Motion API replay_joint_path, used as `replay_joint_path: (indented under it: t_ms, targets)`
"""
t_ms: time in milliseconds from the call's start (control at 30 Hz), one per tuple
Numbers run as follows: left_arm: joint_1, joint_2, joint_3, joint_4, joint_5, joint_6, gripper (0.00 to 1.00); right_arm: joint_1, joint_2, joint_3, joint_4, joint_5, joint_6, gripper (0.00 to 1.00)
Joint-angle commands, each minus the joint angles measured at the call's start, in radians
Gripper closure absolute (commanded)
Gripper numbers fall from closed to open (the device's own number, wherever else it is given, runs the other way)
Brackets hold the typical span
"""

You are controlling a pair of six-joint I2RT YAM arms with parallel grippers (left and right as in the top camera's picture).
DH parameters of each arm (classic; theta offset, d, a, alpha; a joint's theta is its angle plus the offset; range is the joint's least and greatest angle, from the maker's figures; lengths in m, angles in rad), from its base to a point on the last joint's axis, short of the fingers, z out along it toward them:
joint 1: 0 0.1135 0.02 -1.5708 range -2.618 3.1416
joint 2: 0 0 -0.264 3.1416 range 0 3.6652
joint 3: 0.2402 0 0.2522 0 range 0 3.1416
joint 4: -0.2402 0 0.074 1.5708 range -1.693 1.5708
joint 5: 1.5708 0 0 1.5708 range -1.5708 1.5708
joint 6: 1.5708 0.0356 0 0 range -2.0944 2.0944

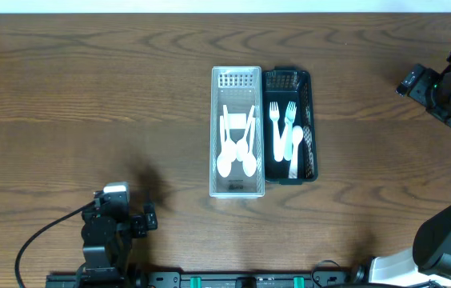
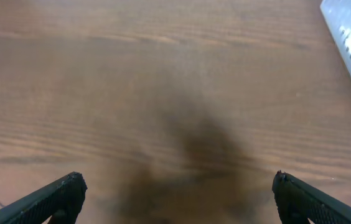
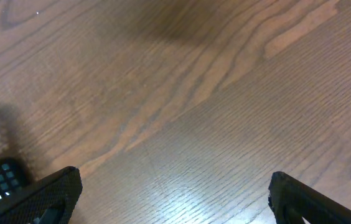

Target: Pack container

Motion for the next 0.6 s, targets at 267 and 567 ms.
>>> replay_joint_path:
  t_ms: [267, 567]
  targets:
    - [0.003, -0.007, 0.0, -0.038, 0.011, -0.019, 0.02, -0.006, -0.004, 0.0, 0.002, 0.003, 0.018, 0.01]
    - [0.003, -0.007, 0.0, -0.038, 0.011, -0.019, 0.02, -0.003, -0.005, -0.001, 0.002, 0.003, 0.018, 0.01]
